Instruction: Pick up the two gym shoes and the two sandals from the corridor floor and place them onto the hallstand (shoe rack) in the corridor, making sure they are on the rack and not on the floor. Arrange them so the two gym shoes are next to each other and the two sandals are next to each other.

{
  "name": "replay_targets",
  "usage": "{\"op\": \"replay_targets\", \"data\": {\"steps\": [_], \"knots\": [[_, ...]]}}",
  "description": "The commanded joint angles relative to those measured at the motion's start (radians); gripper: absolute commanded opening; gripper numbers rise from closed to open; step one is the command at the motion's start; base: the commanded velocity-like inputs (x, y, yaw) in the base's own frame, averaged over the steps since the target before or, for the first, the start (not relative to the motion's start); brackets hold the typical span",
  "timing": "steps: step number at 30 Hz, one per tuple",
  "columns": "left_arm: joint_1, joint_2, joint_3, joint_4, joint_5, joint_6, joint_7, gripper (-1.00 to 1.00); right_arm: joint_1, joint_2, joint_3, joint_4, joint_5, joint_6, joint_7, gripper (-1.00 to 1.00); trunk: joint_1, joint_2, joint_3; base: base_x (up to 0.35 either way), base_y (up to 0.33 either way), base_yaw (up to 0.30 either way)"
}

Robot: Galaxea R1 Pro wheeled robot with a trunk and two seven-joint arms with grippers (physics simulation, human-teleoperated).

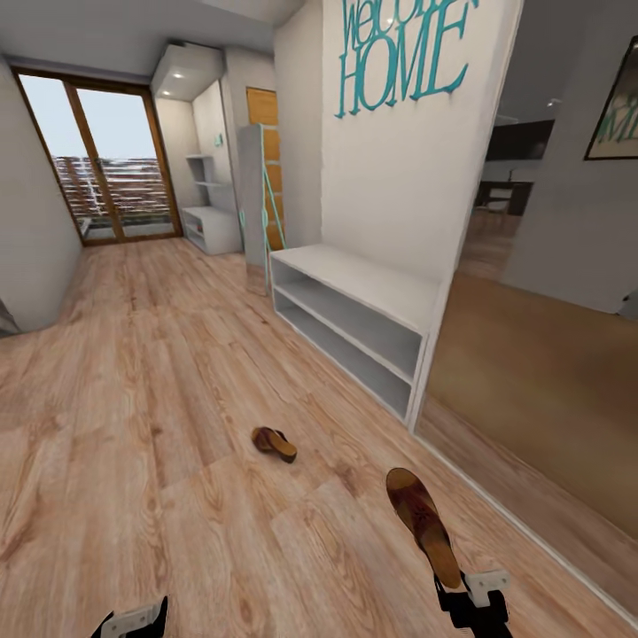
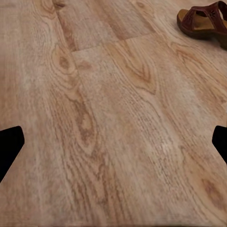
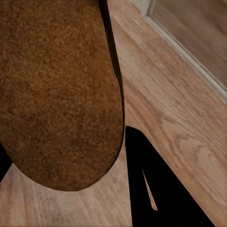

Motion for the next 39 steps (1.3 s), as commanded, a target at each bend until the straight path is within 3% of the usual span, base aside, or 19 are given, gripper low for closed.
{"op": "replay_targets", "data": {"steps": [1,28,39], "knots": [[-0.001,-0.001,0.008,0.001,0.001,-0.002,-0.010,1.00,0.000,0.000,-0.009,0.000,0.003,-0.003,0.006,-1.00,0.000,0.000,-0.001,0.000,0.000,0.279],[-0.001,-0.001,0.008,0.000,0.001,-0.002,-0.010,1.00,0.000,0.000,-0.008,0.000,0.003,-0.003,0.006,-1.00,0.000,0.000,-0.001,0.004,-0.001,0.279],[-0.001,-0.001,0.008,0.000,0.002,-0.001,-0.010,1.00,0.000,0.000,-0.008,0.000,0.003,-0.003,0.006,-1.00,0.000,0.000,-0.001,0.148,-0.158,0.279]]}}
